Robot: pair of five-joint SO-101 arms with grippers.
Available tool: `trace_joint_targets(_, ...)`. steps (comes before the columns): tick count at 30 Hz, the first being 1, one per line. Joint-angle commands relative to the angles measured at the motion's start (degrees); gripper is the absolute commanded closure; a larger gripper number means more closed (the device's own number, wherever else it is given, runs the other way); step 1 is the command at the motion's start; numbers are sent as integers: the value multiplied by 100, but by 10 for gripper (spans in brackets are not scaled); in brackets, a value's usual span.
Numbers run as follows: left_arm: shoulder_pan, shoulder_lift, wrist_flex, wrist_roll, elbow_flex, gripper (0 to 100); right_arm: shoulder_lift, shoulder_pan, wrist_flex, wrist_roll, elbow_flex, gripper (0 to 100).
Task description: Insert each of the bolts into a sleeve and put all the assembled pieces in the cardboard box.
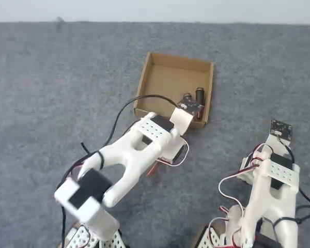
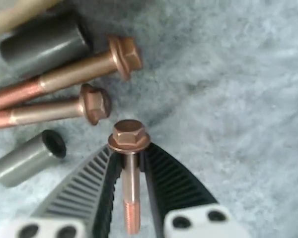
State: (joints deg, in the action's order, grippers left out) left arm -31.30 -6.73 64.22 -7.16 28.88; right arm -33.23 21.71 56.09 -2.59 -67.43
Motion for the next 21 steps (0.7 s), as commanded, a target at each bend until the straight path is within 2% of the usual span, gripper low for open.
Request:
trace_joint_targets(1,-9,897,88,-62,163,988,-189,66,-66,-70,26,991)
trace_joint_targets(8,9,1987,88,-62,646,988,-189,66,-75,-70,26,991)
trace_joint_targets(16,958,2848,-35,-70,760,987,-189,66,-84,-70,26,991)
trace_joint_targets(21,1152,3121,-484,-70,1138,987,-189,66,-84,-70,26,991)
